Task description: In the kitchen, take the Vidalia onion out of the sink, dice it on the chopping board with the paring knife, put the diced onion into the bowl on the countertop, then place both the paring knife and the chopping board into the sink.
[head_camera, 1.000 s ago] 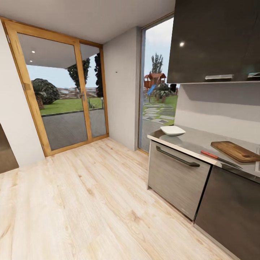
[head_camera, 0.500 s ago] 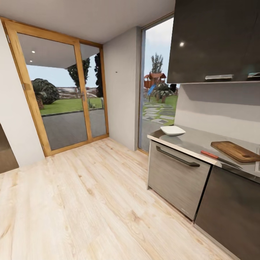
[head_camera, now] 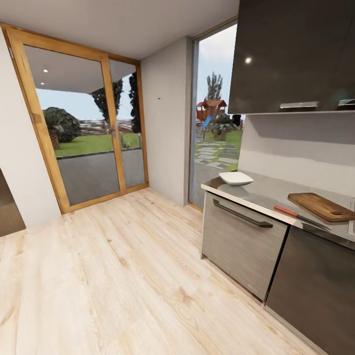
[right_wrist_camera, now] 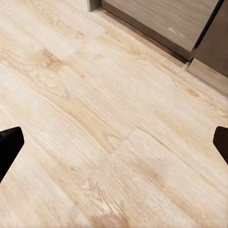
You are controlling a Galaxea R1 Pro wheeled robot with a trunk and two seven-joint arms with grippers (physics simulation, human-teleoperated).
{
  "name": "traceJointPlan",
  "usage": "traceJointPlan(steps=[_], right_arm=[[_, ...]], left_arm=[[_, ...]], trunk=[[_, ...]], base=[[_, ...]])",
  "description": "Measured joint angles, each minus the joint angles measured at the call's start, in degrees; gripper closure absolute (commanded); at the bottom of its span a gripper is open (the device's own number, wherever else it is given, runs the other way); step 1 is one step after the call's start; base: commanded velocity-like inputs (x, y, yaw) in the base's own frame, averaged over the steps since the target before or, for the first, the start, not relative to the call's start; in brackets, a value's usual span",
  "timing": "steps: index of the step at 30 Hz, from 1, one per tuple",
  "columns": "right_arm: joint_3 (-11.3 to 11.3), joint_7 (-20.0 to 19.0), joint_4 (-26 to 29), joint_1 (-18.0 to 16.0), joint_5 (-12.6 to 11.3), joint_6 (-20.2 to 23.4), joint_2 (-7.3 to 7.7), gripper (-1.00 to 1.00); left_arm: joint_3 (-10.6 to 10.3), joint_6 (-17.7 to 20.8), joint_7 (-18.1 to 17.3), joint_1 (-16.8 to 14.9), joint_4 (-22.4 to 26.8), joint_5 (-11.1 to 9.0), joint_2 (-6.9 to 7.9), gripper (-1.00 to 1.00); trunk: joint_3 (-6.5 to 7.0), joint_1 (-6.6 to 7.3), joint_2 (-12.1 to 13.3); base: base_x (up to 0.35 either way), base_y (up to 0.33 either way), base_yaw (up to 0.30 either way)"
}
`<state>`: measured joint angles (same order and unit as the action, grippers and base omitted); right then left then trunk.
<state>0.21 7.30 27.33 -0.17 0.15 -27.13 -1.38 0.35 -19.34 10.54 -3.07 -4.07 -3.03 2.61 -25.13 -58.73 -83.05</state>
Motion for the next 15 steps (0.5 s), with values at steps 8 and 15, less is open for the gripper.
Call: traceJointPlan(steps=[8,15], right_arm=[[0.2,-0.1,0.0,0.0,0.1,-0.1,0.05,-1.0],[0.1,-0.1,0.0,0.0,0.1,-0.1,0.11,-1.0]], left_arm=[[0.0,0.0,0.0,0.0,0.0,0.0,-0.01,-1.0],[0.0,0.0,0.0,0.0,0.0,0.0,0.02,-1.0]], trunk=[[0.0,0.0,0.0],[0.0,0.0,0.0]], base=[[0.0,0.0,0.0],[0.0,0.0,0.0]])
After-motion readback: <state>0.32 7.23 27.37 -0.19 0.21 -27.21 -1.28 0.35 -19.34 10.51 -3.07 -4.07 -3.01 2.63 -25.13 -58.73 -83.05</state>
